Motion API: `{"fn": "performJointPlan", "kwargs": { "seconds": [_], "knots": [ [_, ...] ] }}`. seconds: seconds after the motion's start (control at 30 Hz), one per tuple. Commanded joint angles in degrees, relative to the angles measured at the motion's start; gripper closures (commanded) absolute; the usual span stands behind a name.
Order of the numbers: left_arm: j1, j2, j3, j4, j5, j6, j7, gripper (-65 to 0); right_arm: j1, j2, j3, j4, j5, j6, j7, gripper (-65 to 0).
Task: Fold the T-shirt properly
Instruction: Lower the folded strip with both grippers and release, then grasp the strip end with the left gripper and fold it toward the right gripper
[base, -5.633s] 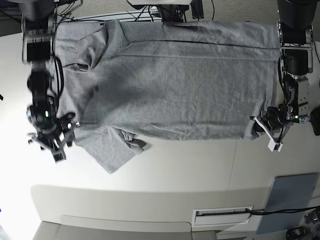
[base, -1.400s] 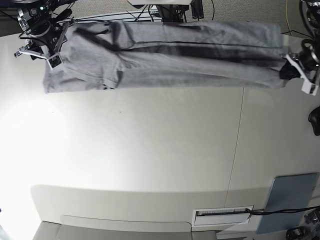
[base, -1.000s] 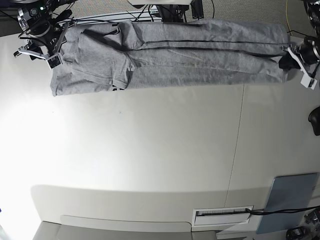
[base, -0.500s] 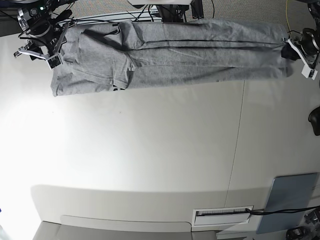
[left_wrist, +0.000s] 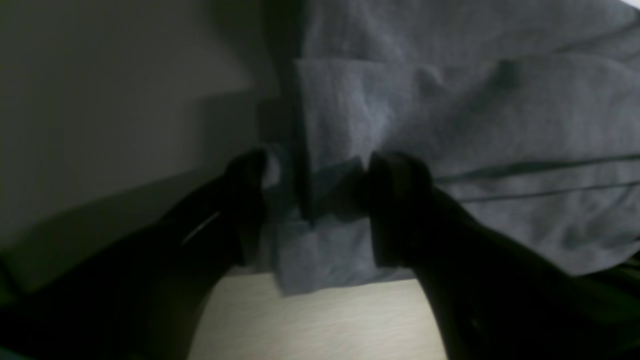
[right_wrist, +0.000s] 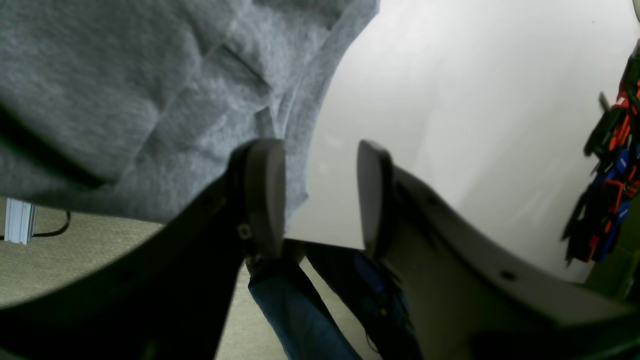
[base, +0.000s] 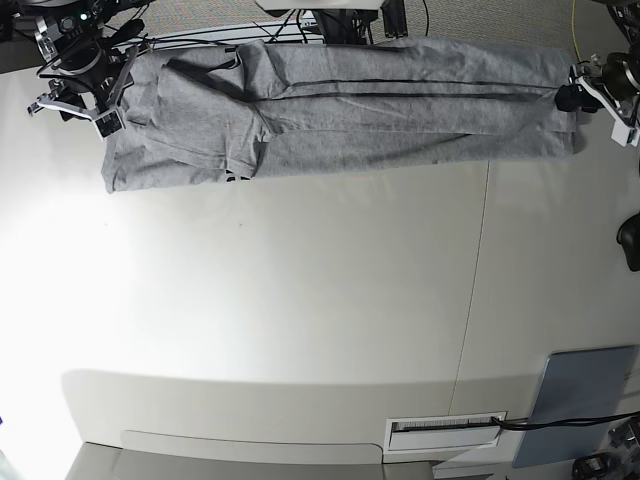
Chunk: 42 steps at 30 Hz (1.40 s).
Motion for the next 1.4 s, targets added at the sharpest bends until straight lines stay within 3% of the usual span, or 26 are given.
{"fn": "performJointPlan", "kwargs": {
  "seconds": [0.0, 0.1, 0.17, 0.3, 0.4, 0.63, 0.7, 0.8, 0.9, 1.0, 1.1, 1.23, 1.37],
  "knots": [
    [0.1, -1.2, -0.5, 0.0, -2.6, -1.1, -0.3, -33.5, -0.3, 0.7, 0.5, 0.9, -0.4, -0.3, 1.0, -24.2],
    [0.1, -0.9, -0.5, -1.3, -7.0, -3.6, 1.6, -32.0, -0.3, 0.7, 0.5, 0.9, -0.4, -0.3, 0.9, -24.2],
    [0.1, -0.5, -0.5, -1.6, -8.5, -4.3, 1.8, -25.9, -0.3, 0.7, 0.5, 0.9, -0.4, -0.3, 1.0, -24.2],
    [0.0, 0.1, -0.5, -1.5, -8.5, -4.2, 0.0, 0.0, -0.3, 0.7, 0.5, 0.9, -0.4, -0.3, 1.0, -24.2],
    [0.0, -0.3, -0.5, -1.5, -7.4, -3.3, -3.7, 0.0, -0.3, 0.6, 0.5, 0.9, -0.4, -0.3, 1.0, -24.2],
    [-3.3, -0.7, -0.5, 1.7, 10.6, 5.6, -13.1, 0.0, -0.3, 0.7, 0.5, 0.9, -0.3, -0.3, 2.7, -24.2],
    [-4.0, -0.7, -0.5, 3.0, 12.9, 7.9, -13.4, 0.0, -0.3, 0.7, 0.5, 0.9, -0.3, -0.3, 2.9, -24.2],
    [-3.6, -0.9, -0.5, 6.1, 13.9, 8.2, -12.8, 0.0, -0.1, 0.7, 0.5, 0.9, -0.3, -0.3, 3.0, -24.2],
    [-2.1, -0.8, -0.5, 11.4, 13.4, 8.2, -9.5, 0.0, 0.5, 0.7, 0.5, 0.9, -0.3, -0.3, 2.9, -24.2],
    [1.2, -0.3, -0.5, 19.1, 8.8, 8.2, -5.8, 0.0, 1.4, 0.6, 0.5, 0.9, -0.3, -0.3, 3.0, -24.2],
    [5.0, 3.1, -0.5, 28.8, 7.8, 8.2, -4.8, 0.0, 2.1, 0.6, 0.5, 0.9, -0.3, -0.3, 3.1, -24.2],
    [8.2, 9.2, 0.1, 39.8, 1.6, 8.2, -4.3, 0.0, 2.4, 0.6, 0.5, 0.9, -0.3, -0.3, 3.0, -24.2],
    [8.1, 13.0, 6.6, 44.0, 0.1, 8.8, -3.2, 0.0, 2.4, 0.6, 0.5, 0.9, -0.3, -0.3, 3.0, -24.2]
  ]
}}
